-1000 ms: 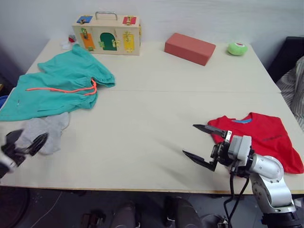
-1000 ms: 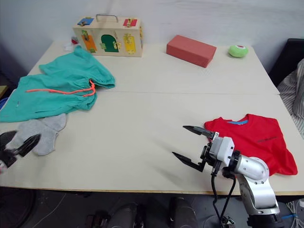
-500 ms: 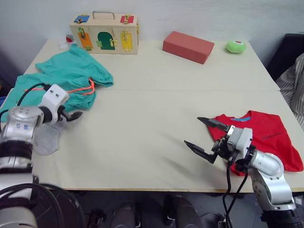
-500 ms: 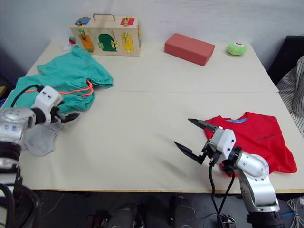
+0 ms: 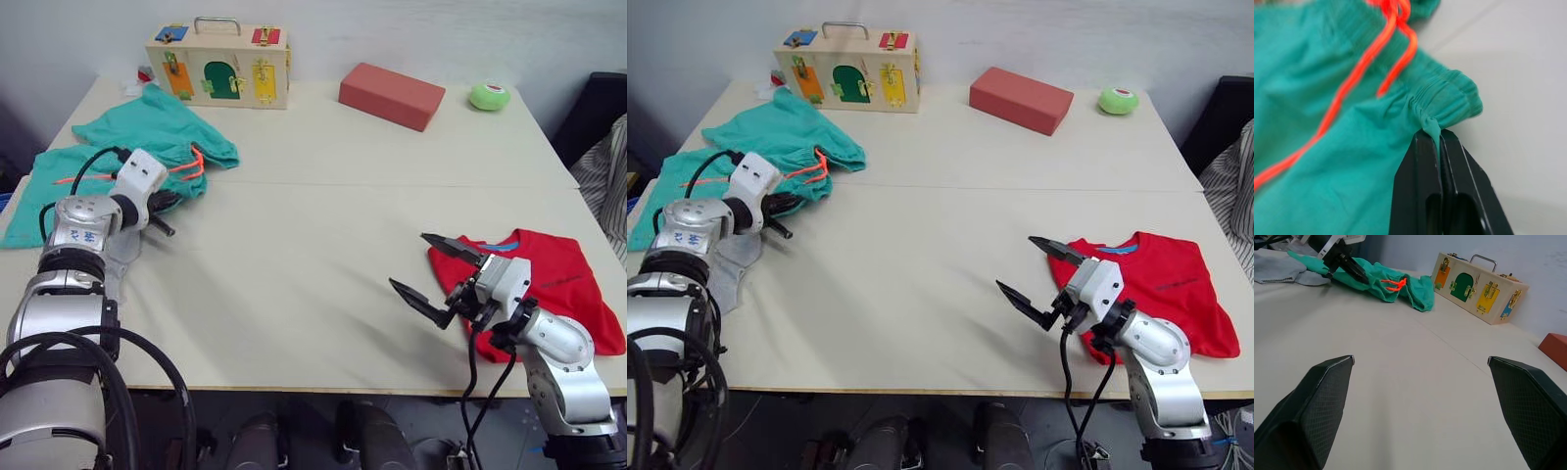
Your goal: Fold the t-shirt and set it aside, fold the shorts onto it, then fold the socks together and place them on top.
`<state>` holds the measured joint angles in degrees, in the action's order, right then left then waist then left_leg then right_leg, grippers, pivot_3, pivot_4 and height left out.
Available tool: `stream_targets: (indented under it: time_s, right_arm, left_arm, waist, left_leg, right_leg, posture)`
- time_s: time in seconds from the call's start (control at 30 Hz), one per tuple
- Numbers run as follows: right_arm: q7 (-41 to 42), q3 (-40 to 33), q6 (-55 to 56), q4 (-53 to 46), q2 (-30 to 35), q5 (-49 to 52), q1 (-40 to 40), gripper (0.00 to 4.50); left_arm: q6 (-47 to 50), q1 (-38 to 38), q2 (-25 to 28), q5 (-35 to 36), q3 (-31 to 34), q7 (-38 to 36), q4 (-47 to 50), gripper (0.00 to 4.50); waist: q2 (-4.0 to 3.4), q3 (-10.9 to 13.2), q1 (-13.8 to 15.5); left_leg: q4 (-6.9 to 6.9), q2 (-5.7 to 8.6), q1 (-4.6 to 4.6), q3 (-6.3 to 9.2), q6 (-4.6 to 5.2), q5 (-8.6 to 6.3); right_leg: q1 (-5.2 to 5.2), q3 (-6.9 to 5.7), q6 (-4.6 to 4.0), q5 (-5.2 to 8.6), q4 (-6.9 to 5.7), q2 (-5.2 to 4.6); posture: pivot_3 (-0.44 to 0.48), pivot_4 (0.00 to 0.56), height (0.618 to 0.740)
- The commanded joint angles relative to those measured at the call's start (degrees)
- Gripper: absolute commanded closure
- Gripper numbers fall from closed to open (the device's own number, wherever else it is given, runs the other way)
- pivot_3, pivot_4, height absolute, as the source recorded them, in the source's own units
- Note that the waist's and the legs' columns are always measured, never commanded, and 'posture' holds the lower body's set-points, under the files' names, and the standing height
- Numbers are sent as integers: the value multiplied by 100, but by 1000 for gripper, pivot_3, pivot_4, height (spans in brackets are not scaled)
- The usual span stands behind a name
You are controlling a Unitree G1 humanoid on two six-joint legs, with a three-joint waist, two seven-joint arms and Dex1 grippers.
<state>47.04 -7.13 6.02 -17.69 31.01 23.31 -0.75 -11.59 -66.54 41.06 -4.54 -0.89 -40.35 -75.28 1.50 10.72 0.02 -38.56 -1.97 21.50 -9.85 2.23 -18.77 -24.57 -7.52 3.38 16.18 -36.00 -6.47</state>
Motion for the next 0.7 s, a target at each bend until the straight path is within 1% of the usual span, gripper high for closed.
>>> stream_targets:
  time_s: [0.03, 0.17, 0.23, 0.33, 0.4, 0.47, 0.53, 0.57, 0.6, 0.67, 0.7]
  right_arm:
    - [-106, -109, -39, -335, 35, 25, 108, 0]
    - [-159, -172, -132, -490, 91, 26, 246, 0]
    - [-166, -219, -180, -552, 129, 47, 303, 0]
    - [-171, -435, -330, -739, 248, 166, 547, 0]
    - [-207, -602, -418, -826, 323, 213, 710, 0]
    - [-255, -729, -510, -908, 374, 236, 825, 0]
    - [-267, -808, -607, -1031, 418, 243, 912, 0]
    - [-303, -877, -664, -1140, 438, 246, 988, 0]
    - [-339, -960, -713, -1243, 441, 259, 1088, 0]
    - [-444, -1113, -773, -1440, 397, 247, 1335, 0]
    - [-496, -1147, -798, -1504, 366, 226, 1429, 0]
  left_arm:
    - [-500, -456, -154, 108, 149, -578, 156, 4485]
    - [-881, -789, -626, 206, 141, -1532, 371, 4485]
    - [-974, -844, -796, 231, 130, -1876, 457, 4485]
    - [-965, -786, -1275, 470, 84, -2839, 894, 4485]
    - [-678, -508, -1589, 730, -3, -3540, 1458, 4485]
    - [-256, -83, -1801, 934, -143, -3995, 2130, 4485]
    - [270, 455, -1958, 1144, -320, -4280, 2999, 4485]
    - [832, 849, -2051, 1345, -509, -4521, 3629, 4485]
    - [1106, 1215, -2167, 1455, -678, -4664, 4067, 4485]
    - [1433, 1783, -2429, 1383, -965, -4428, 4601, 4485]
    - [1551, 1944, -2489, 1354, -1041, -4315, 4813, 4485]
  waist:
    - [0, 0, 2]
    - [0, 0, -4]
    - [1, 0, -11]
    - [0, 1, -14]
    - [1, 1, -13]
    - [-1, 0, -19]
    - [-2, 0, -45]
    - [-3, 1, -59]
    - [-6, 1, -72]
    - [-12, -1, -36]
    - [-11, -1, -18]
  left_leg:
    - [0, 1, 1, 0, 0, 0]
    - [-2, 10, 6, -2, 4, 0]
    - [-5, 13, 6, -5, 9, 1]
    - [-10, 13, 6, -6, 11, 0]
    - [-12, 9, 9, -5, 11, 0]
    - [-19, 9, 8, -6, 11, 0]
    - [-23, 8, 3, -5, 11, 0]
    - [-27, 4, 3, -6, 10, 0]
    - [-30, 0, 1, -5, 9, -1]
    - [-37, -7, -1, 4, 5, -3]
    - [-43, -11, 2, 4, 4, -3]
  right_leg:
    - [1, -2, 1, -1, -3, 1]
    - [2, -13, 11, -6, -7, 14]
    - [2, -10, 13, -7, -6, 20]
    - [2, -8, 17, -9, -5, 24]
    - [2, -9, 17, -9, -5, 31]
    - [3, -6, 17, -9, -4, 34]
    - [4, 5, 17, -9, -3, 34]
    - [2, 9, 17, -9, -3, 41]
    - [2, 19, 16, -8, -5, 41]
    - [6, 55, 10, -4, -13, 43]
    - [5, 60, 10, -4, -10, 52]
  posture:
    - [0, 150, 740]
    - [0, 150, 740]
    - [0, 150, 740]
    - [0, 150, 740]
    - [0, 150, 740]
    - [0, 150, 740]
    - [0, 150, 740]
    - [0, 150, 740]
    - [0, 150, 740]
    - [0, 150, 740]
    - [0, 150, 740]
